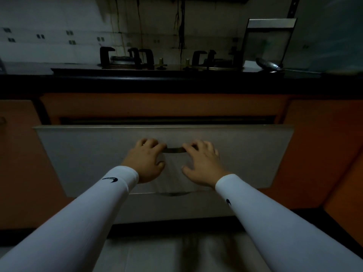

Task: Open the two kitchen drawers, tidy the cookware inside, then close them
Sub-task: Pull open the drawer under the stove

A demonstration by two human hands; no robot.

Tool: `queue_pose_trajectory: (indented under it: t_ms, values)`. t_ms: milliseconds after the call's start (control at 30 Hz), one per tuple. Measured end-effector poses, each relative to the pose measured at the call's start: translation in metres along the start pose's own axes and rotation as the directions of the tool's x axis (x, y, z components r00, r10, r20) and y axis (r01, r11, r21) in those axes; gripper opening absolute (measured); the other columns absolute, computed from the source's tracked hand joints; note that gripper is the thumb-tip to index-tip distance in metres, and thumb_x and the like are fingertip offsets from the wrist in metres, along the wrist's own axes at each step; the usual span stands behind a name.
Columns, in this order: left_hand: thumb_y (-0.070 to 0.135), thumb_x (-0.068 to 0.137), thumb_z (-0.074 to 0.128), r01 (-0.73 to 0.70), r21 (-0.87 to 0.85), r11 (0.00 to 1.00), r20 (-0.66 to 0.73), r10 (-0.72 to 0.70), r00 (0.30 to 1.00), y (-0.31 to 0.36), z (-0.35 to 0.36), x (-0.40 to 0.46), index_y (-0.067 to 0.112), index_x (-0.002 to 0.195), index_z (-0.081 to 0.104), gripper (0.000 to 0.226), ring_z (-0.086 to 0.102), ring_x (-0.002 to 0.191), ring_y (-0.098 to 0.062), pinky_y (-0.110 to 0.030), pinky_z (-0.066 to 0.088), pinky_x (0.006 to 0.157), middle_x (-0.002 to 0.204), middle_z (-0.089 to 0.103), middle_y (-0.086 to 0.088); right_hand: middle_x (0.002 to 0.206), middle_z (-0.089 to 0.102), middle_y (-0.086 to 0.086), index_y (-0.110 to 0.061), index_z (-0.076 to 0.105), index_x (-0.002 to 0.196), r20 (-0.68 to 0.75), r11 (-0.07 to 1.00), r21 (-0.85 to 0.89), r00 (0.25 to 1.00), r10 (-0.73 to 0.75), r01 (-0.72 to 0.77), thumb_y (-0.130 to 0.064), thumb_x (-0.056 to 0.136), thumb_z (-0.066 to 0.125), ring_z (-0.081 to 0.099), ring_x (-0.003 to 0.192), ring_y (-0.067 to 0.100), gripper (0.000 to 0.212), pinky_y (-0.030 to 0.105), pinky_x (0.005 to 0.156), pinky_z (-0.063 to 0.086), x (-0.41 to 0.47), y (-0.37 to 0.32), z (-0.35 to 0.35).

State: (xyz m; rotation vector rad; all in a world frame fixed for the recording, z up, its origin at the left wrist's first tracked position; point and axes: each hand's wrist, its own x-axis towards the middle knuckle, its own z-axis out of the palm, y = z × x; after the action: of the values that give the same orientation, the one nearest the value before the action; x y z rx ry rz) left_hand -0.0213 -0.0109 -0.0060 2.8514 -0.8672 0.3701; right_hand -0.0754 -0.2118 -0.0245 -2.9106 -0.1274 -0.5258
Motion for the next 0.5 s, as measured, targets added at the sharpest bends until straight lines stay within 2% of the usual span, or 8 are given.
queue_pose_trajectory:
  t_ms: [500]
  values:
    - [0.047, 0.083, 0.05, 0.007, -0.013, 1.0, -0.001, -0.007, 1.0, 0.014, -0.006, -0.035, 0.033, 0.139, 0.032, 0.061, 0.023, 0.134, -0.03, -0.047, 0.038, 0.104, 0.143, 0.036, -0.001, 0.141, 0.032, 0.004, -0.035, 0.03, 0.138, -0.003, 1.0, 0.013, 1.0, 0.012, -0.012, -0.052, 0.08, 0.053, 0.023, 0.13, 0.031, 0.064, 0.046, 0.103, 0.026, -0.035, -0.012, -0.011]
